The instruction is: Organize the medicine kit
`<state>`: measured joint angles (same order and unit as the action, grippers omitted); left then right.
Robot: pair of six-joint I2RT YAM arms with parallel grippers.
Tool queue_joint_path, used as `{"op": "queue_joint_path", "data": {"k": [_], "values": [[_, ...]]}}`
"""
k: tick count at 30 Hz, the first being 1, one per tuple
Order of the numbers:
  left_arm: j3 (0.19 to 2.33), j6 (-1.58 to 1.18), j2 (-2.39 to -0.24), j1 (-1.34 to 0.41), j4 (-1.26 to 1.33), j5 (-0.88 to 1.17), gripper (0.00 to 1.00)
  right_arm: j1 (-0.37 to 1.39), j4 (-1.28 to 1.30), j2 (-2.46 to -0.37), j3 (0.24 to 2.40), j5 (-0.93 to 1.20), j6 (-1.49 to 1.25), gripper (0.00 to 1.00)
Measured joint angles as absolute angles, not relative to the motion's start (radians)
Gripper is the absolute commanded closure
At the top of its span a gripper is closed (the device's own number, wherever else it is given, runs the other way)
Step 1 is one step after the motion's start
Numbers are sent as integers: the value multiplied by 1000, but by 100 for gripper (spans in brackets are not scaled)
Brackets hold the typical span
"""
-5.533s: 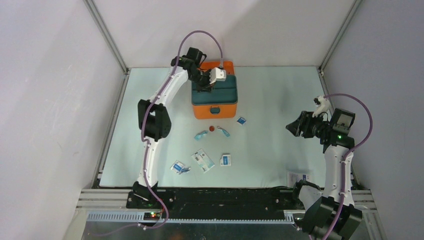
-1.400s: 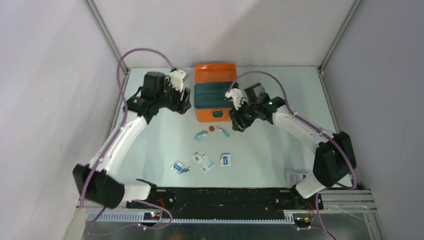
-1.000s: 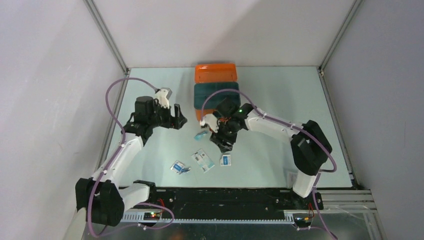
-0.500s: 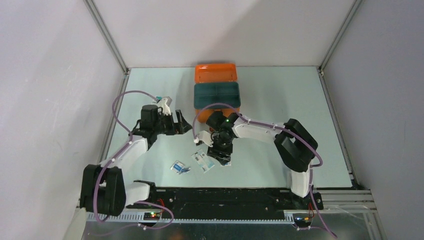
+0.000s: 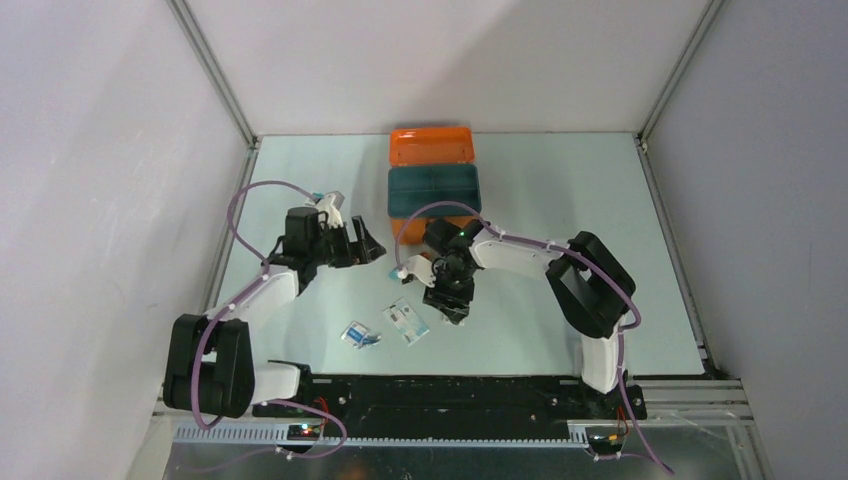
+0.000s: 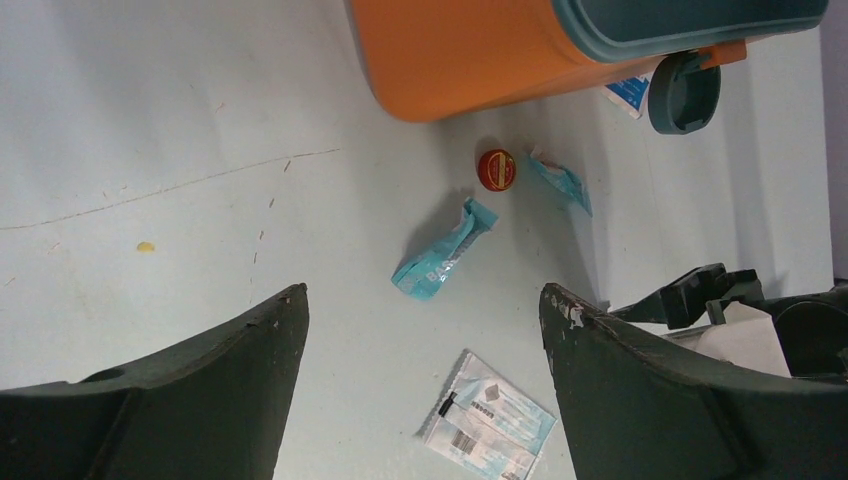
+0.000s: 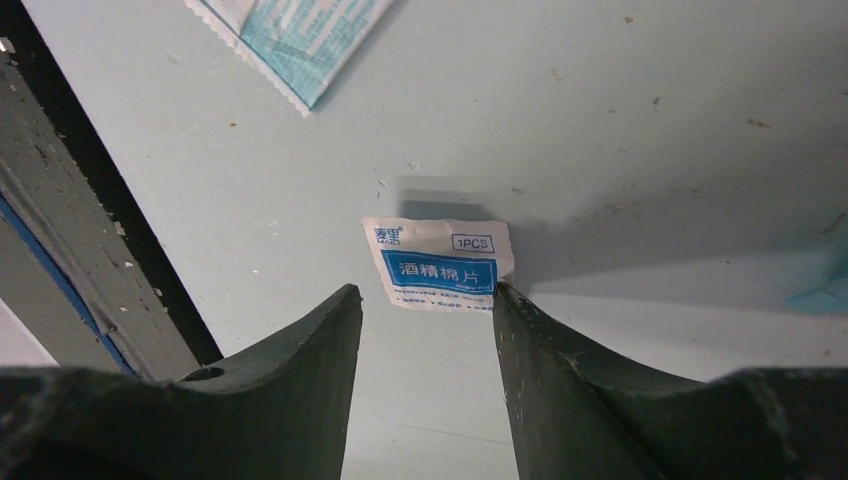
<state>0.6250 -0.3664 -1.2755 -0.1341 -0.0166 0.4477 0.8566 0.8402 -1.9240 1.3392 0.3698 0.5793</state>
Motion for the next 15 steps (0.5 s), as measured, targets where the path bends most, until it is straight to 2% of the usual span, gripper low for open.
{"op": "queue_joint_path", "data": {"k": [15], "values": [[646,-366,-1275,-134,-15,448,11,815,770,-1886,1339,295,582,41]]}}
